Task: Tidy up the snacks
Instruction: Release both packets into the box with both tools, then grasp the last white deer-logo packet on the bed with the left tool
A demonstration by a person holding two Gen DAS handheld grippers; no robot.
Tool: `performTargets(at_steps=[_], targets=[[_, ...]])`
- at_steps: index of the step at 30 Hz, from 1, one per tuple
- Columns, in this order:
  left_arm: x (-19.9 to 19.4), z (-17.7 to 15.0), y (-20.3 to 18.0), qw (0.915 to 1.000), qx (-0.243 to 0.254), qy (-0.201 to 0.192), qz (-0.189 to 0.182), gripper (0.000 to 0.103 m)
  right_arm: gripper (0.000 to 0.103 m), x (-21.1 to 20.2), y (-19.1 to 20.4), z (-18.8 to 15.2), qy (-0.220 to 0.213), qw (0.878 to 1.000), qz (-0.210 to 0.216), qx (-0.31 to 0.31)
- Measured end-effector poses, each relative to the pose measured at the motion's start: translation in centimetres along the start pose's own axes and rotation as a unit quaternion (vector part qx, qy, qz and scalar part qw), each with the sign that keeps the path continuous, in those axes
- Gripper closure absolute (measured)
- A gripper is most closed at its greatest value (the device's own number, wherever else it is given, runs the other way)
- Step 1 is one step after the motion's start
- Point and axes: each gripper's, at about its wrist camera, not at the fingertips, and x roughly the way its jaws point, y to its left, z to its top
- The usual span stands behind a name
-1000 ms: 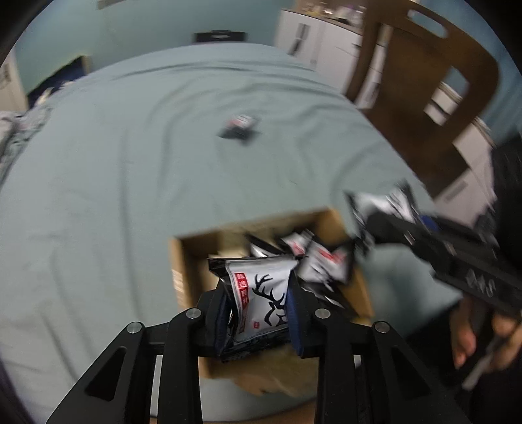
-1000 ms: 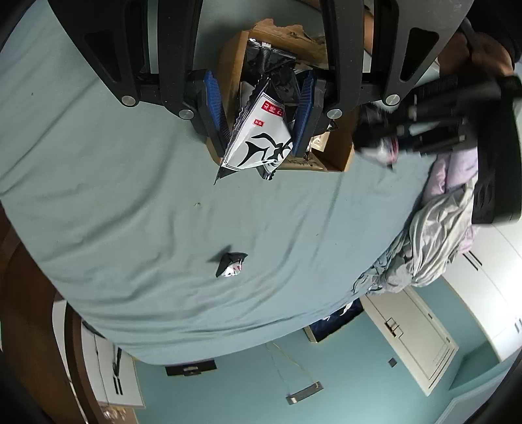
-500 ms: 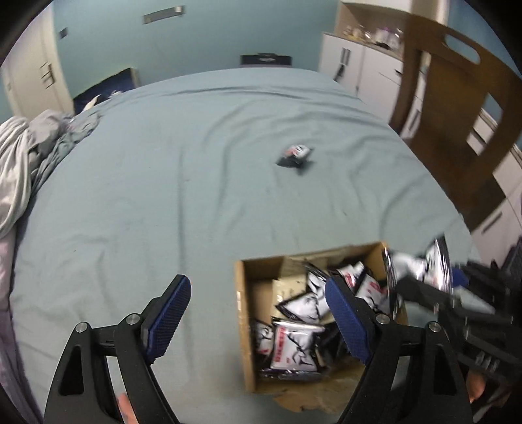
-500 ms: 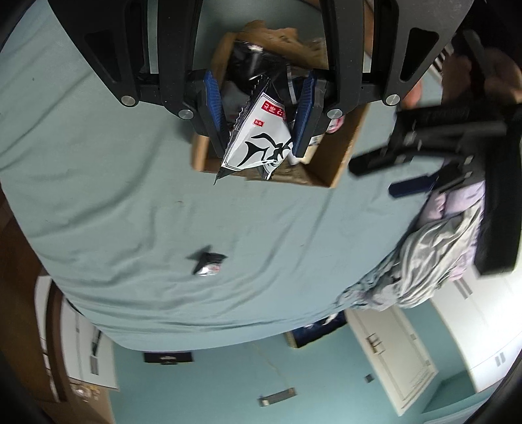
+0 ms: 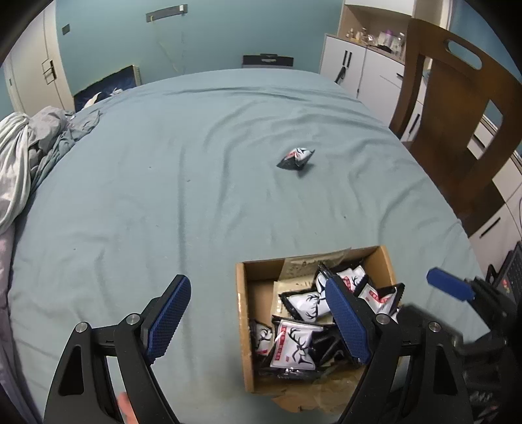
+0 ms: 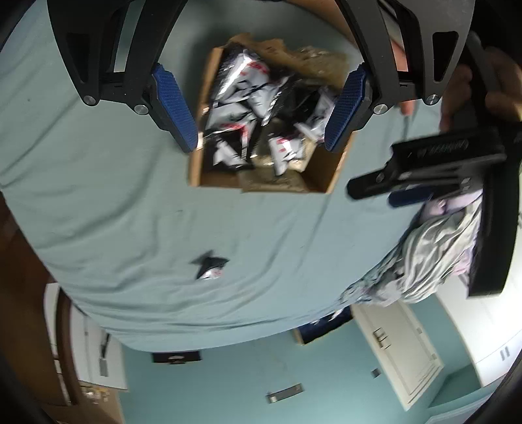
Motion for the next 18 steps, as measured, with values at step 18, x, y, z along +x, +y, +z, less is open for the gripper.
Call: performTargets(at_steps=[18], targets=[[3.7,2.0,-1.5,0.998,0.033,0.05,0.02,0.017,0.023,0.1,1.3,1.4,0.007,0.992,-0.124,-0.019]])
